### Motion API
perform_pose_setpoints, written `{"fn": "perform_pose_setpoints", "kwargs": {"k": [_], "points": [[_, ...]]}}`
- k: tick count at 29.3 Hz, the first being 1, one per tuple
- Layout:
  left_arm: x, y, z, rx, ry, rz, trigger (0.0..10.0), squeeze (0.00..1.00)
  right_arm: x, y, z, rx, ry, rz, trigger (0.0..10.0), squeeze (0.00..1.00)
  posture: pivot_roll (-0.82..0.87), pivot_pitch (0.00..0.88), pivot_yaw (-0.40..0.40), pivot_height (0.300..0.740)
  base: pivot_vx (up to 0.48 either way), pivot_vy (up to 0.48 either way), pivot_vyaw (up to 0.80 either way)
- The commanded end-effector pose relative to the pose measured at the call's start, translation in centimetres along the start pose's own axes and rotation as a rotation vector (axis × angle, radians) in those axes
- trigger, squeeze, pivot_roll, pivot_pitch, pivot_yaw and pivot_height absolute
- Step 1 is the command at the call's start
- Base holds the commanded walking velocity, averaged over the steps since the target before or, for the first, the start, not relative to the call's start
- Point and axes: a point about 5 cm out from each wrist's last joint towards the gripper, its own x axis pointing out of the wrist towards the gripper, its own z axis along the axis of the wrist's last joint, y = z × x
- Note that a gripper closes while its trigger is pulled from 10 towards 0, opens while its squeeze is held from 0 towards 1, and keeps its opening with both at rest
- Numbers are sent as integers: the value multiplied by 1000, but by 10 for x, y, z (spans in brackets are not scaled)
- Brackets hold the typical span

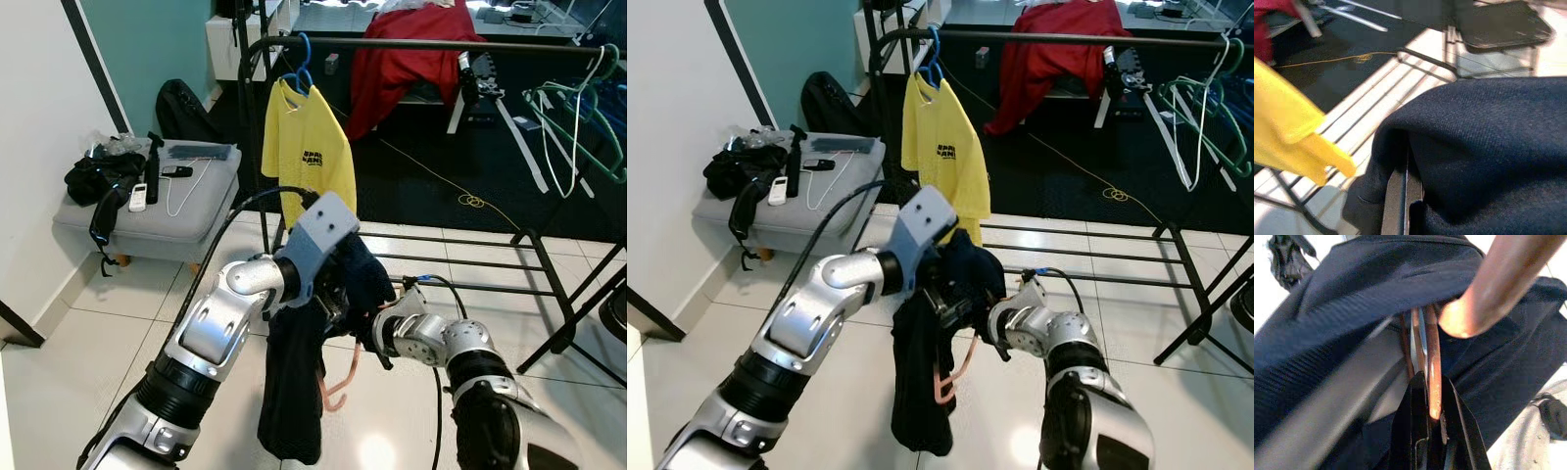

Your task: Hang hanger

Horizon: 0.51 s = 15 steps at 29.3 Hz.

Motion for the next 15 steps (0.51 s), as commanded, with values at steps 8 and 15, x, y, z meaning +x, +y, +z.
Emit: {"fn": "perform_pose_setpoints", "kwargs": {"k": [8, 15], "points": [[-18, -32, 31, -12, -167, -332, 10000, 0, -7, -25, 23, 158, -176, -221, 10000, 0, -49, 89, 23, 740, 0, 0, 0], [-22, -31, 33, -67, -182, -347, 10000, 0, -19, -33, 45, -45, -333, -365, 10000, 0, -52, 93, 19, 740, 0, 0, 0]]}}
